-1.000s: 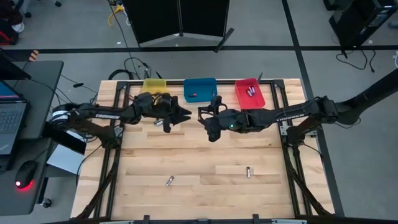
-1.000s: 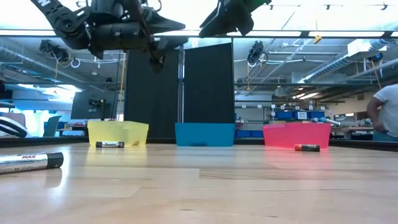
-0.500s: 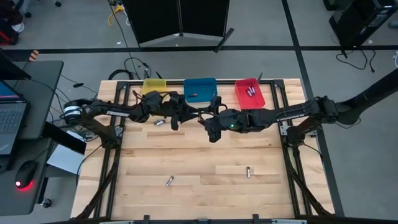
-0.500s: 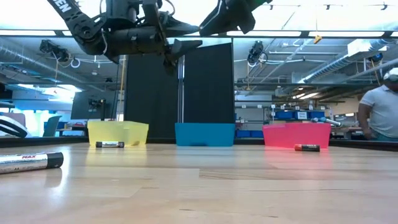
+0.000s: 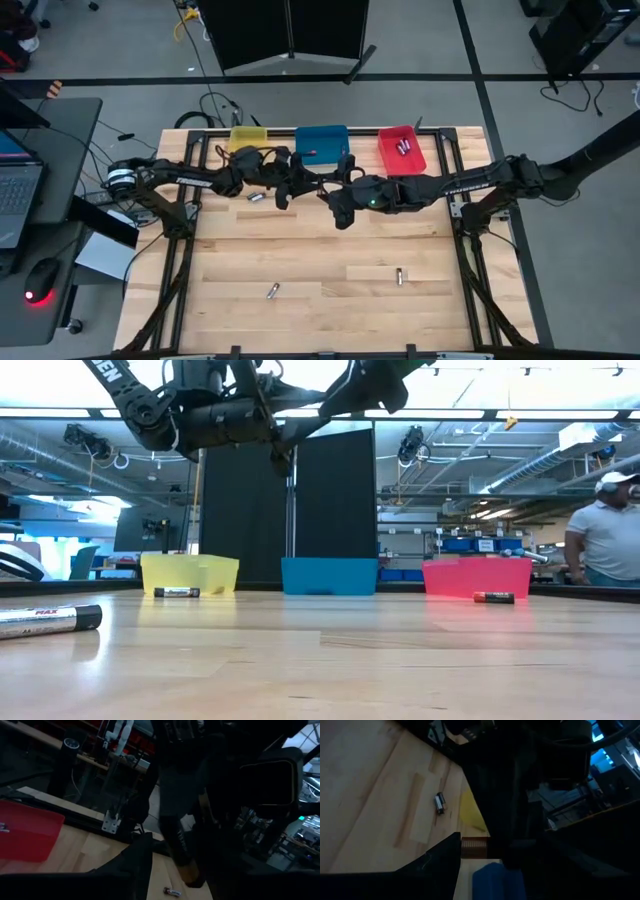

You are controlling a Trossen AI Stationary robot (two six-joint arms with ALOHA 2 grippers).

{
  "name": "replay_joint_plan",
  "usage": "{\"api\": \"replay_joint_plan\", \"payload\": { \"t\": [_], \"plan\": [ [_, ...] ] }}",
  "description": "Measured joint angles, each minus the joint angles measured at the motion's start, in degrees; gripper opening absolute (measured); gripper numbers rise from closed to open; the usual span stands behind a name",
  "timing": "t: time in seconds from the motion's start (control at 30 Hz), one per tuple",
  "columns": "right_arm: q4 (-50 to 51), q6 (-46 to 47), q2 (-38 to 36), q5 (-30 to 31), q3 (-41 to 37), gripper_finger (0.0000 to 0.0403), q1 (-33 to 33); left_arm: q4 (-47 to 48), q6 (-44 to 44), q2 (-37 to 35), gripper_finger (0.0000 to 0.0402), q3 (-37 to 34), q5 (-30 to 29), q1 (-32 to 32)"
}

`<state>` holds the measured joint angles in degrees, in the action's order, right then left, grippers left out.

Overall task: Sort batteries
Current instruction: Put the black battery into the yellow bin

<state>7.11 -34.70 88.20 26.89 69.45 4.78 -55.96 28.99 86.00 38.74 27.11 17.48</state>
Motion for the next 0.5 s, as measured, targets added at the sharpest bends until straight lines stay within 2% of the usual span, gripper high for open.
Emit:
{"api": "replay_joint_plan", "payload": {
  "t": [0.3, 0.5],
  "plan": [
    [-0.1, 0.0, 0.0, 0.0, 0.0, 0.0239, -0.3, 0.1, 0.0, 0.0, 0.0163, -0.1, 0.3, -0.1],
    [-0.2, 0.0, 0.0, -0.9, 0.0, 0.0239, -0.8, 0.0, -0.1, 2.7, 0.0160, 1.9, 1.0, -1.3]
  ]
}}
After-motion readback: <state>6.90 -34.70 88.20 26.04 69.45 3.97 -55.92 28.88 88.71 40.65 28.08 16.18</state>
